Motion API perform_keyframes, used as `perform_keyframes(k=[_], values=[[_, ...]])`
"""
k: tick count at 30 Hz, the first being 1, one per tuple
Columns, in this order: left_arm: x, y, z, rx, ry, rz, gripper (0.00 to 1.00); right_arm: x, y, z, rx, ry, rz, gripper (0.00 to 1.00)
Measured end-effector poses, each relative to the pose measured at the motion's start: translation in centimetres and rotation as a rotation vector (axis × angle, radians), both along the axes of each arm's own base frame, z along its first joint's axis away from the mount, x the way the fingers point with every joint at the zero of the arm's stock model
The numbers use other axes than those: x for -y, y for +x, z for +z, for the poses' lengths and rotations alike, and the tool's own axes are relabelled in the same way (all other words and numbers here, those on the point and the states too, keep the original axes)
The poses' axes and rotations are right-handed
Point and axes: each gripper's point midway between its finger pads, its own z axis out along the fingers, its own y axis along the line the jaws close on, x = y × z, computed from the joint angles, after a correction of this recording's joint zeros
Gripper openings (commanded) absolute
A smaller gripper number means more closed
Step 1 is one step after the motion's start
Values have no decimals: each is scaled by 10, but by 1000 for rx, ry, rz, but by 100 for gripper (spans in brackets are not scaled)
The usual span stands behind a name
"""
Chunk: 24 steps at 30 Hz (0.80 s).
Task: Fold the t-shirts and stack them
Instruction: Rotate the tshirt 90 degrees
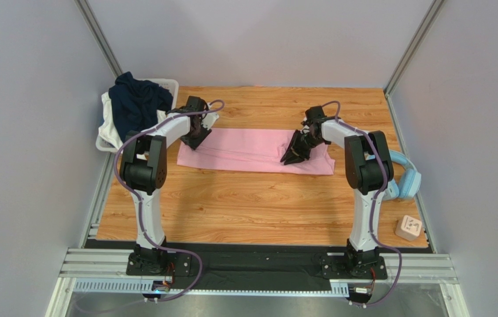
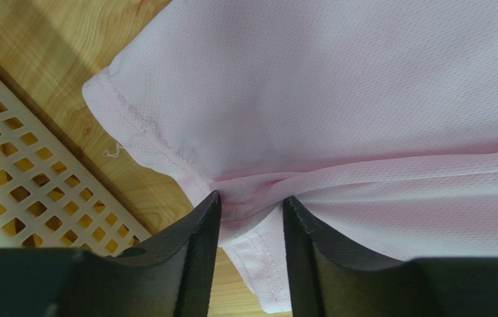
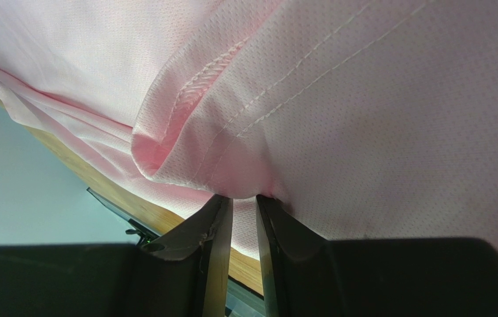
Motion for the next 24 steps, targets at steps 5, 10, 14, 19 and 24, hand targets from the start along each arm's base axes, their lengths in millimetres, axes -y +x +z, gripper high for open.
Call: perform_keyframes(k=[5,10,14,19,24], values=[[-5,-1,-4,-6,4,2,32,1,-1,-1,0,0,-1,26],[-5,-1,-6,-2,3,1,33,1,-2,-1,1,-1,-1,26],[-5,-2,-5,22,3,-4,34,2,-2,-1,2,-1,0,28],[-8,-6,-5,65,0,-12,37,12,2,0,-8,7,-24,32],[-11,-30,-5,51,-15,-16,38,28,33,2,-18,33,-71,36]])
